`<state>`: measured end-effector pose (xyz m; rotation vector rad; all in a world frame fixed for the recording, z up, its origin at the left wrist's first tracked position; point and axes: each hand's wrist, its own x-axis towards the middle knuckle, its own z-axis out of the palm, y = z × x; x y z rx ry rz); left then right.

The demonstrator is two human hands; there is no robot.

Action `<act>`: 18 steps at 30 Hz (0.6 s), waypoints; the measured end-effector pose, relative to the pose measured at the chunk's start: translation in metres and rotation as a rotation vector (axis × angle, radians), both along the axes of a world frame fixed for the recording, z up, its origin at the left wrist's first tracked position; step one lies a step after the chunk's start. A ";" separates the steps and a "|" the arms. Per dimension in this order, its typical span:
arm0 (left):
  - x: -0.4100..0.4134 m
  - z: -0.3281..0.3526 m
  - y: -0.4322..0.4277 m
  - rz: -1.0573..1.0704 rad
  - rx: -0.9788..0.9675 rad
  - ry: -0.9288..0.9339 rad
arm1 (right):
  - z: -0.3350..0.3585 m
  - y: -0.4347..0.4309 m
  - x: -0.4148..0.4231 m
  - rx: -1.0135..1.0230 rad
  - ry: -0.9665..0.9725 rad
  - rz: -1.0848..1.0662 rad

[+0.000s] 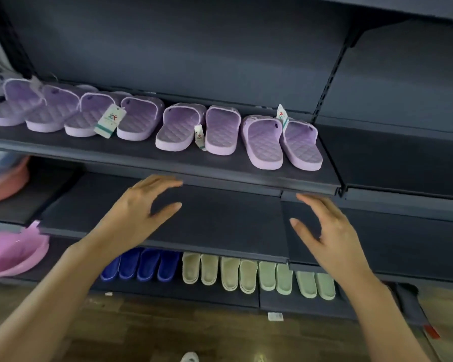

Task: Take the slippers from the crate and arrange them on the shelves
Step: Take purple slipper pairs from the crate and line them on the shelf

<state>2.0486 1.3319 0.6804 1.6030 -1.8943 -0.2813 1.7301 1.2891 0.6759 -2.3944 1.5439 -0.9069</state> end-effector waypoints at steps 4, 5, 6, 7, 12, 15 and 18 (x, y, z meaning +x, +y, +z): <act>-0.009 -0.010 0.057 0.088 0.043 0.011 | -0.004 0.038 -0.010 0.049 0.033 0.047; -0.012 -0.012 0.073 0.106 0.052 0.009 | -0.006 0.046 -0.012 0.045 0.045 0.059; -0.014 -0.015 0.089 0.128 0.065 0.002 | -0.008 0.055 -0.013 0.043 0.056 0.072; -0.016 -0.018 0.105 0.153 0.071 -0.006 | -0.011 0.063 -0.013 0.047 0.063 0.090; -0.015 -0.024 0.181 0.285 0.085 -0.028 | -0.018 0.101 0.004 0.089 0.103 0.226; -0.005 -0.023 0.222 0.388 0.094 -0.023 | -0.016 0.119 0.027 0.101 0.120 0.315; 0.012 -0.025 0.261 0.493 0.044 -0.078 | -0.015 0.137 0.059 0.095 0.157 0.427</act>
